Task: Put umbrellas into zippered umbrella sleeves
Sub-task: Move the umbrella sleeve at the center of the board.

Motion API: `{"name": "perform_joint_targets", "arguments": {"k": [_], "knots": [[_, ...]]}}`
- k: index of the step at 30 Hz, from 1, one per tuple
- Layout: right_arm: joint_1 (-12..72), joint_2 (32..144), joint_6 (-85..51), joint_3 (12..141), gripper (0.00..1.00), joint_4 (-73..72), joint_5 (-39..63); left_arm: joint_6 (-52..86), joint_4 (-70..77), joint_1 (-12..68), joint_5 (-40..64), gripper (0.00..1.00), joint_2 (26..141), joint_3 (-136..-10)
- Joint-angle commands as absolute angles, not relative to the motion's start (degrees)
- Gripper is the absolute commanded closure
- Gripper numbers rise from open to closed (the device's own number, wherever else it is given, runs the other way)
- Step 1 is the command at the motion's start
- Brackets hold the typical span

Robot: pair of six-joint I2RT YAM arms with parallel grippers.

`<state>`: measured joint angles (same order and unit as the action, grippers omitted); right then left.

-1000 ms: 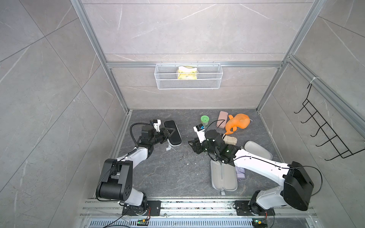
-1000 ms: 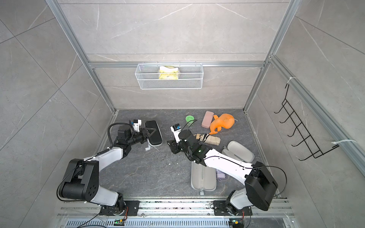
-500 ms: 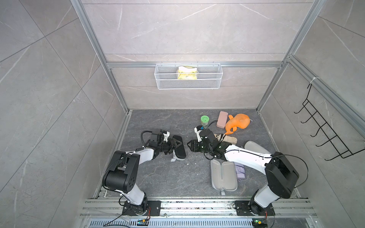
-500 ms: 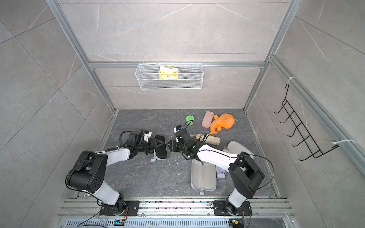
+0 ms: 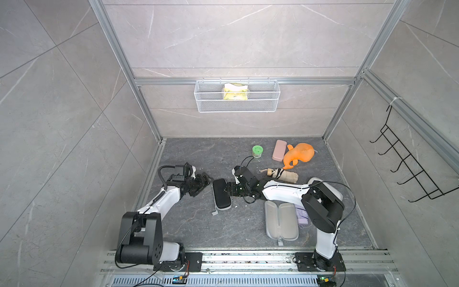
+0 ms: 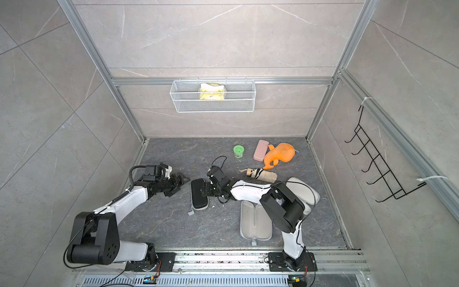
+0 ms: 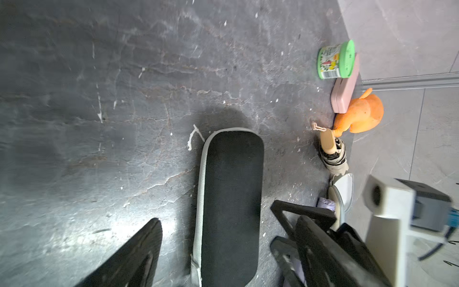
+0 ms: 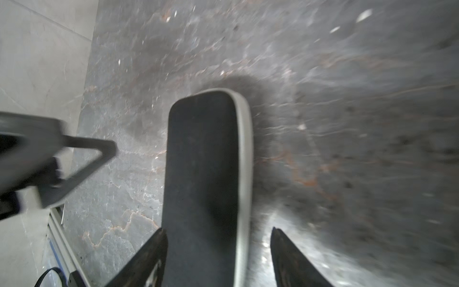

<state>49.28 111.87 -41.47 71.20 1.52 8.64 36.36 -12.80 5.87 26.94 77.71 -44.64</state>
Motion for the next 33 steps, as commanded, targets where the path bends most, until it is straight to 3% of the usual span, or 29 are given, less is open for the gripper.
{"name": "perform_joint_targets", "arguments": {"k": [1,5,8,13,19,25,29,33], "knots": [[51.6,116.8,-43.5,74.1,0.35,1.5,9.5,30.9,-19.6,5.9,23.3,0.14,74.8,-48.0],[55.2,122.9,-46.1,81.2,0.41,1.3,9.3,28.4,-22.3,5.9,15.2,0.11,70.1,-48.3],[58.6,127.2,-48.1,88.8,0.42,4.1,7.9,27.5,-21.2,5.9,9.3,0.01,64.5,-46.9],[60.7,129.1,-48.5,93.2,0.41,8.1,5.3,26.5,-17.7,5.9,11.0,0.0,56.6,-44.9],[58.0,115.1,-39.8,86.5,0.38,15.5,0.7,26.4,-16.0,5.6,15.1,0.01,51.4,-44.7],[52.7,101.1,-37.5,77.4,0.41,42.2,-11.9,27.0,-15.8,6.5,26.0,0.17,59.2,-48.0],[55.5,91.7,-39.7,73.4,0.39,56.6,-25.5,27.3,-12.5,15.3,18.5,0.17,60.5,-46.4],[59.1,88.5,-48.0,69.9,0.37,62.2,-23.9,27.2,-7.9,22.8,17.7,0.18,64.8,-46.5]]}}
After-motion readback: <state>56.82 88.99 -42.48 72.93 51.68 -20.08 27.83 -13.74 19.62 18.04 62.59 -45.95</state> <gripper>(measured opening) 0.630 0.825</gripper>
